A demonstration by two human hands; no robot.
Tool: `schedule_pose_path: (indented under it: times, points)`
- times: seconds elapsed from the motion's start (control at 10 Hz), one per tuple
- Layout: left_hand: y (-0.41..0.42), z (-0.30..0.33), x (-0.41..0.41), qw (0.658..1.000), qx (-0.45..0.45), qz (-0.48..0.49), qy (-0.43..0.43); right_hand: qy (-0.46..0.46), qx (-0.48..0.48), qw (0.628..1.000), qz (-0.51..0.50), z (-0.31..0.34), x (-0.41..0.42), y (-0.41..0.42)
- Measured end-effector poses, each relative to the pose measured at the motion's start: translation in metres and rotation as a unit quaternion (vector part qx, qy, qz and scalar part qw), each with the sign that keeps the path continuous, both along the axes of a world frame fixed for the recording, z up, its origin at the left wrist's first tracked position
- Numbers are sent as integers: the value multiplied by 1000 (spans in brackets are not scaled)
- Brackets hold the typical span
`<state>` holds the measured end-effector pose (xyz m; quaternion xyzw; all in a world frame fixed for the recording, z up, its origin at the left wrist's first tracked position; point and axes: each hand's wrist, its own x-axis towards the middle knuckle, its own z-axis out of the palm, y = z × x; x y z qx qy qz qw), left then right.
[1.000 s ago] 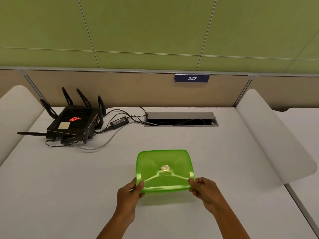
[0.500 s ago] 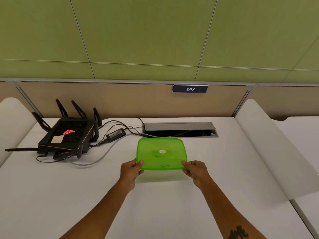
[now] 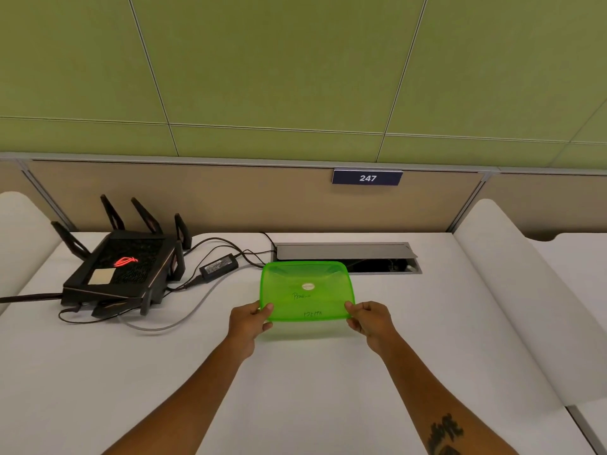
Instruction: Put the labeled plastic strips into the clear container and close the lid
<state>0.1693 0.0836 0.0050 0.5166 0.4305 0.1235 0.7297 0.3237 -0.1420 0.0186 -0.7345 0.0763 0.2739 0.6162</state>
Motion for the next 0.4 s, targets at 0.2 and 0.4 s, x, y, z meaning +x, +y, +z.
schedule_pose_path:
  times: [0.2, 0.4]
  points:
    - [8, -4, 3, 1000, 13, -11, 12, 4, -9, 1000, 3, 1, 1, 0]
    - [12, 3, -3, 980, 154, -45, 121, -26, -75, 997, -1, 6, 1, -1]
